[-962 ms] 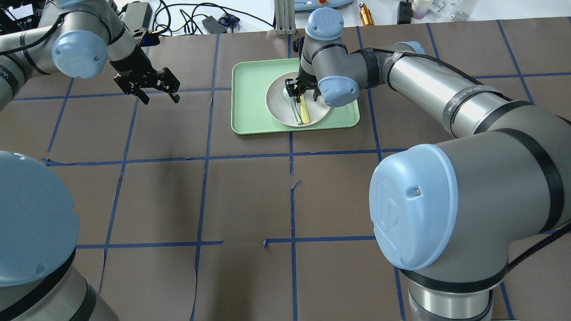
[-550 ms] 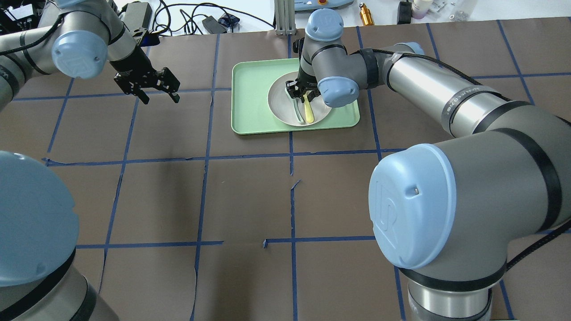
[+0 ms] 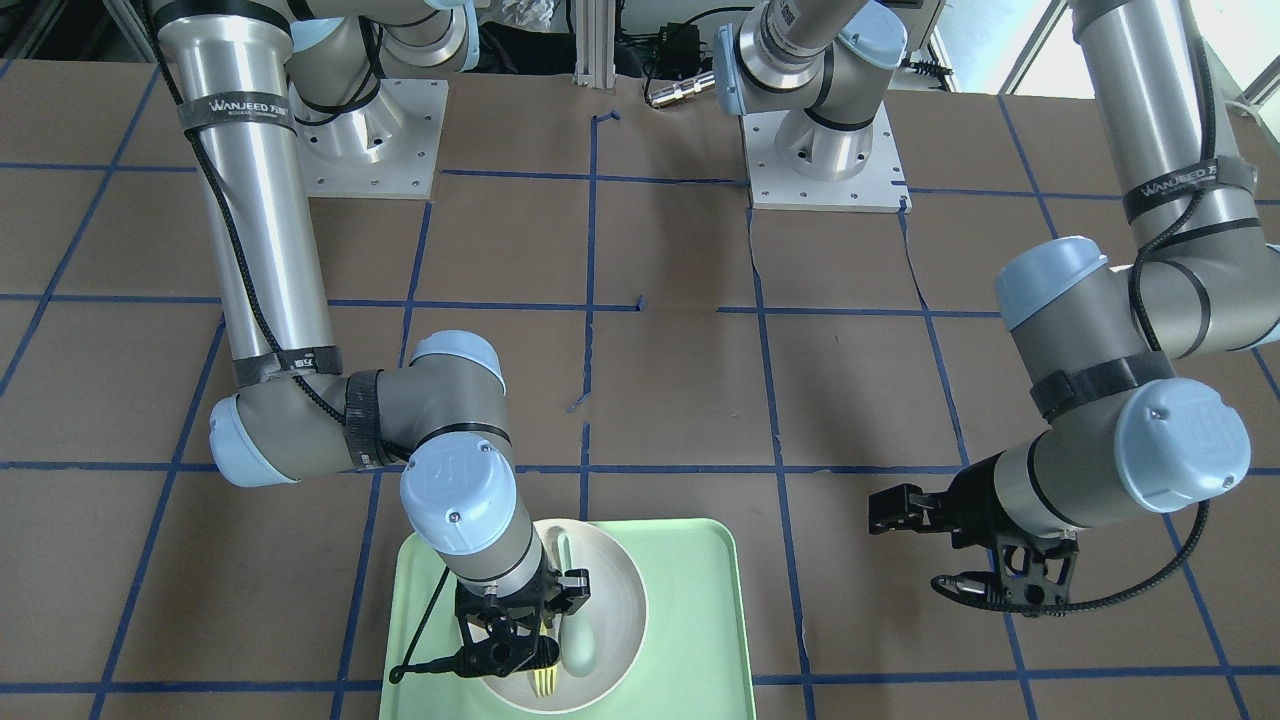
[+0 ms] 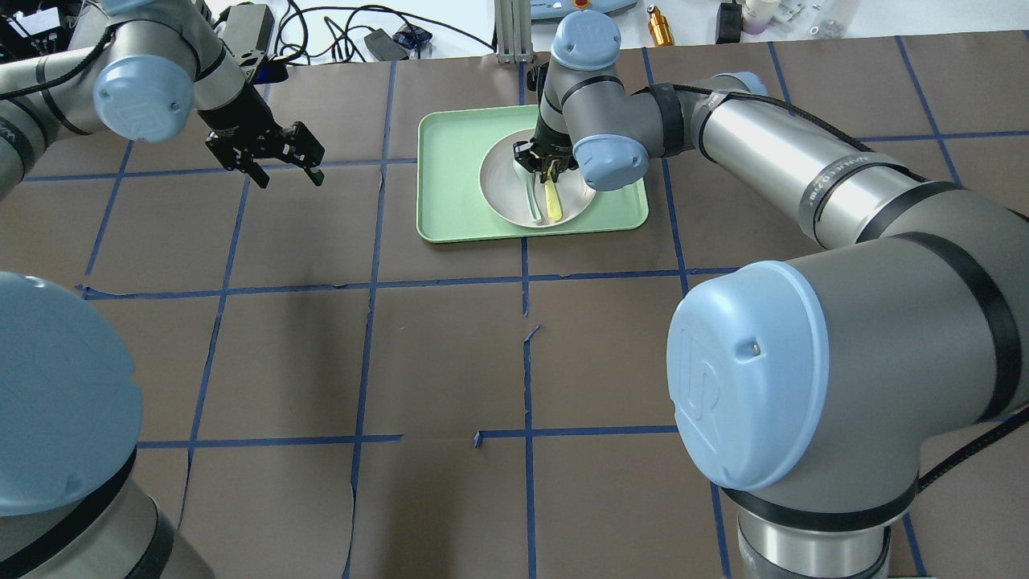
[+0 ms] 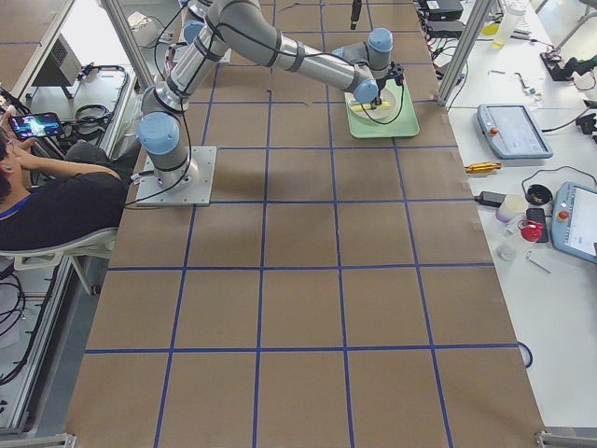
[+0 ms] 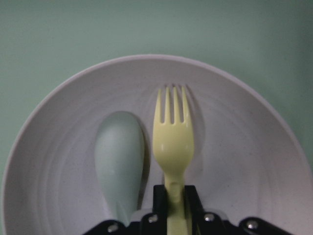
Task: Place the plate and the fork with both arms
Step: 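Lift the yellow fork with the right gripper and move it beside the plate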
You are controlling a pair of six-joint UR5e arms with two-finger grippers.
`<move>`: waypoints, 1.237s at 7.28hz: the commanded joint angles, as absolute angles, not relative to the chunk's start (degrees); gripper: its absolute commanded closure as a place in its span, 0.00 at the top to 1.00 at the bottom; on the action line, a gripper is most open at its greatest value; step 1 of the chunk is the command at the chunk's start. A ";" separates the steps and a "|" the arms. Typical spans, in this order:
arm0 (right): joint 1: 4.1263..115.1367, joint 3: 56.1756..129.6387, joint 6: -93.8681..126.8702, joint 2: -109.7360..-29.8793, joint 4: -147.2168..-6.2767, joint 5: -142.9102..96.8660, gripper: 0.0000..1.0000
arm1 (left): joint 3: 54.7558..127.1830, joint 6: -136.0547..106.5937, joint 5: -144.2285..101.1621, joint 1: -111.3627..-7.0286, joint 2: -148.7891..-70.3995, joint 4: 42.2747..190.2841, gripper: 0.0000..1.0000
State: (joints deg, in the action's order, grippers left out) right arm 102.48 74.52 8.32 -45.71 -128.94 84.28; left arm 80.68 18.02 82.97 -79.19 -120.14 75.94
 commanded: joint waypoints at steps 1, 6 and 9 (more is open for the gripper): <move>102.48 74.53 10.19 -47.02 -128.50 84.20 0.00 | 80.68 18.10 82.97 -79.19 -120.15 75.94 1.00; 95.65 74.35 1.37 -50.19 -128.32 85.87 0.00 | 80.60 18.02 82.97 -79.19 -119.88 75.94 1.00; 93.52 74.10 -2.73 -46.16 -128.41 86.14 0.00 | 81.12 17.76 82.97 -79.36 -119.88 75.94 1.00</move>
